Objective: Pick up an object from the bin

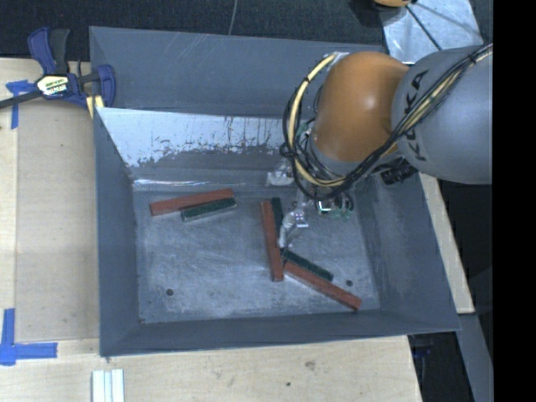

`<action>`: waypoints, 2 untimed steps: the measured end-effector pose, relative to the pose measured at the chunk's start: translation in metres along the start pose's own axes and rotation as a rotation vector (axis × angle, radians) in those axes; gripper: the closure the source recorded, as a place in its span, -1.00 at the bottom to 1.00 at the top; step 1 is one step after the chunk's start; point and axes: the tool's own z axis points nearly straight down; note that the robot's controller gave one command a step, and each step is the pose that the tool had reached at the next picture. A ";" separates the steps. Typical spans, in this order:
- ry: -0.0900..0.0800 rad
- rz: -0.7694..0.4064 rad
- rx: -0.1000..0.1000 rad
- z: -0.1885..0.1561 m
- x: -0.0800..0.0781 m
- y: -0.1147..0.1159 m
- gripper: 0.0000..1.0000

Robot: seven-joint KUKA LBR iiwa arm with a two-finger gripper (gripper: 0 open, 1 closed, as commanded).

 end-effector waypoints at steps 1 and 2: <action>-0.009 0.001 0.000 -0.005 -0.002 0.000 -1.00; -0.015 -0.256 0.001 0.033 -0.009 -0.012 -1.00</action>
Offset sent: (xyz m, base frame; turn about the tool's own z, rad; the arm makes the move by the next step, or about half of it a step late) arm 0.0128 -0.0304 -0.0841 -0.5340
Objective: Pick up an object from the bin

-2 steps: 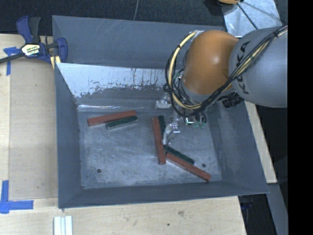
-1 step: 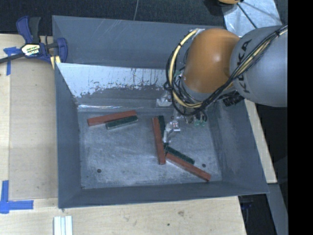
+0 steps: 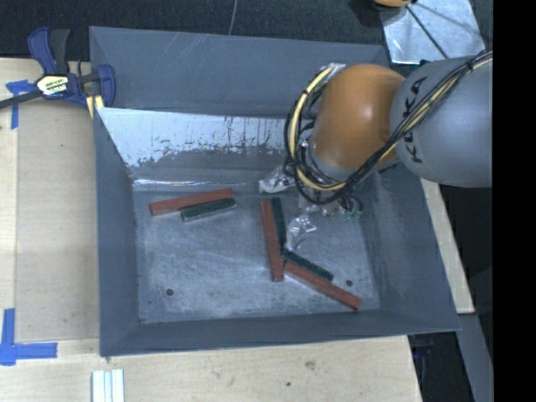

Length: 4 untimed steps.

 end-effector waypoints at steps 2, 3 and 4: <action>0.005 -0.489 -0.003 0.017 -0.014 0.000 -1.00; 0.019 -0.961 -0.002 0.033 -0.031 0.029 -1.00; -0.003 -0.632 0.006 0.036 -0.037 0.036 1.00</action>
Offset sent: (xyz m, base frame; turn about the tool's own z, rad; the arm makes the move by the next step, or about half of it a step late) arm 0.0248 0.0123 0.0035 -0.6889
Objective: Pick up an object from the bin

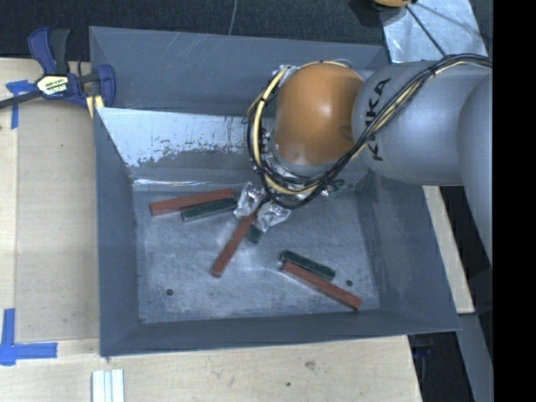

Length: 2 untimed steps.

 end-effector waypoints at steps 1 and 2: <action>0.000 0.000 0.000 0.000 0.000 0.000 1.00; -0.002 0.001 -0.001 -0.002 0.000 0.000 1.00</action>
Offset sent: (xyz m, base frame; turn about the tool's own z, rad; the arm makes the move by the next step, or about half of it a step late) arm 0.0000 -0.0003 0.0307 0.0000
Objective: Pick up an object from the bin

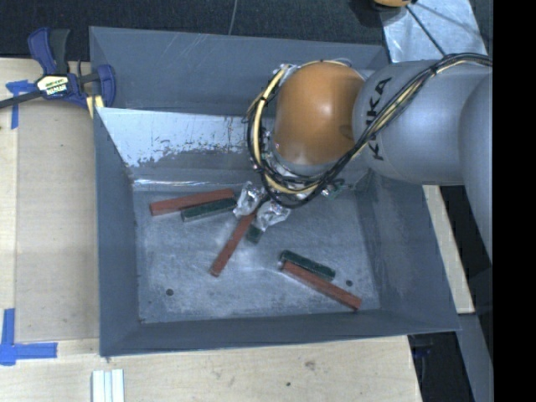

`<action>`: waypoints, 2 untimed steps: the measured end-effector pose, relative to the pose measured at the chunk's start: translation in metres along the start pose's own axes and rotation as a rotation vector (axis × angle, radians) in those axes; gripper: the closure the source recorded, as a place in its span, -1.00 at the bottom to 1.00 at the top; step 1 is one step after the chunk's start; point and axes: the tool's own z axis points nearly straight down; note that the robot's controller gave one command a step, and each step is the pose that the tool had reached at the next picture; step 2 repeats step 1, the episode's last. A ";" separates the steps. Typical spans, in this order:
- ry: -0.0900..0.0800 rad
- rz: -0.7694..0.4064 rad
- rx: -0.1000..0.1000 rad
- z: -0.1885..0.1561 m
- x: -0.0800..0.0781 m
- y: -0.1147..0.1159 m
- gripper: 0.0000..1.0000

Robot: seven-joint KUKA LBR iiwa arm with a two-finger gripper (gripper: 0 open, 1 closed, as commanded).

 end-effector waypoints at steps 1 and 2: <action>0.004 -0.001 -0.010 -0.016 0.001 0.003 1.00; 0.004 -0.001 -0.010 -0.016 0.001 0.003 1.00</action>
Offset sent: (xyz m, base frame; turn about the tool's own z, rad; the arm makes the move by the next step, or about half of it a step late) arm 0.0000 0.0002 0.0614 0.0000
